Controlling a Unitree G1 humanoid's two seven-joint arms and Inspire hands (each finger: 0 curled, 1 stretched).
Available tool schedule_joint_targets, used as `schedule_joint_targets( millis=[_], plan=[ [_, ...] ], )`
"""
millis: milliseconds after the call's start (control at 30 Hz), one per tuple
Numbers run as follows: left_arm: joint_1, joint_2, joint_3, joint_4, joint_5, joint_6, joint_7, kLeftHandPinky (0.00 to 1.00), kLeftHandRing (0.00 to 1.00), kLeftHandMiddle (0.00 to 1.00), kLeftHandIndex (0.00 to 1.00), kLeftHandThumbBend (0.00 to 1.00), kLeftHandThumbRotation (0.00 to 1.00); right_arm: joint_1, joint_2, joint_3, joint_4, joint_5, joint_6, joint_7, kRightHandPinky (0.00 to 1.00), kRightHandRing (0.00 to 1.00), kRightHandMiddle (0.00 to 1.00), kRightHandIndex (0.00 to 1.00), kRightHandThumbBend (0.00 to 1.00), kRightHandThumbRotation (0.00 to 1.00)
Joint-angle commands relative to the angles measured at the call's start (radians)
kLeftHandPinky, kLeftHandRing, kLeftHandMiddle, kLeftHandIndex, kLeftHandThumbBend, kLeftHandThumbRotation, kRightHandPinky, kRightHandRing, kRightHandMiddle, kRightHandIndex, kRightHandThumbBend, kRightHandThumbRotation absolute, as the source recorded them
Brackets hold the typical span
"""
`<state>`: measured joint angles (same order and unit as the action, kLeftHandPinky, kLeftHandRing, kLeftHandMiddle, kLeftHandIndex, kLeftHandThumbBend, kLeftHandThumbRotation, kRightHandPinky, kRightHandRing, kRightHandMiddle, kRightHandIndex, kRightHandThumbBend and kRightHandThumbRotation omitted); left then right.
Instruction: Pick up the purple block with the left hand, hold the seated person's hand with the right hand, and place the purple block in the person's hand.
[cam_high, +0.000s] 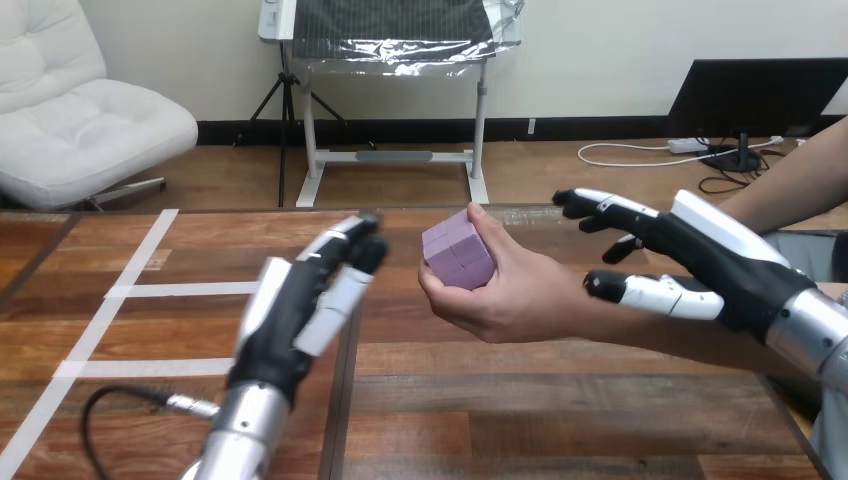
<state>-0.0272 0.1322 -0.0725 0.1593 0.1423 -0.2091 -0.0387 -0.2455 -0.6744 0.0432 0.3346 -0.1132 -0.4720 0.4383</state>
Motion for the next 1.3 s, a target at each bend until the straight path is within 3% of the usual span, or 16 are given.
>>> schedule_joint_targets(
  millis=[0, 200, 400, 567, 733, 933, 1267],
  plan=[
    [0.018, -0.018, 0.029, -0.12, -0.021, -0.02, 0.029, 0.92, 0.89, 0.87, 0.87, 0.86, 1.0, 0.025, 0.051, 0.0, 0.013, 0.036, -0.024, 0.006, 0.77, 0.89, 0.92, 0.94, 0.98, 1.0],
    [0.07, -0.034, 0.048, -0.194, -0.054, -0.041, 0.039, 0.9, 0.89, 0.86, 0.86, 0.85, 1.0, 0.037, 0.083, -0.025, 0.024, 0.136, -0.051, 0.047, 0.82, 0.91, 0.92, 0.93, 0.93, 1.0],
    [0.121, -0.057, 0.065, -0.264, -0.071, -0.074, 0.063, 0.86, 0.86, 0.85, 0.84, 0.85, 1.0, 0.059, 0.127, -0.054, 0.011, 0.22, -0.067, 0.05, 0.85, 0.91, 0.92, 0.92, 0.88, 1.0],
    [0.19, -0.077, 0.081, -0.361, -0.12, -0.13, 0.063, 0.78, 0.81, 0.81, 0.82, 0.82, 1.0, 0.106, 0.177, -0.08, -0.072, 0.309, -0.052, 0.052, 0.89, 0.93, 0.93, 0.92, 0.91, 1.0],
    [0.234, -0.088, 0.083, -0.436, -0.155, -0.142, 0.057, 0.75, 0.8, 0.81, 0.82, 0.79, 1.0, 0.138, 0.208, -0.087, -0.134, 0.381, -0.037, 0.064, 0.92, 0.94, 0.93, 0.93, 0.92, 1.0],
    [0.29, -0.078, 0.081, -0.525, -0.191, -0.154, 0.033, 0.71, 0.79, 0.81, 0.81, 0.8, 1.0, 0.183, 0.25, -0.093, -0.22, 0.442, -0.019, 0.062, 0.92, 0.93, 0.93, 0.92, 0.93, 1.0],
    [0.377, -0.066, 0.08, -0.649, -0.223, -0.156, -0.003, 0.69, 0.79, 0.81, 0.81, 0.81, 1.0, 0.27, 0.303, -0.094, -0.375, 0.483, 0.018, 0.036, 0.88, 0.91, 0.92, 0.9, 0.93, 1.0]
  ],
)
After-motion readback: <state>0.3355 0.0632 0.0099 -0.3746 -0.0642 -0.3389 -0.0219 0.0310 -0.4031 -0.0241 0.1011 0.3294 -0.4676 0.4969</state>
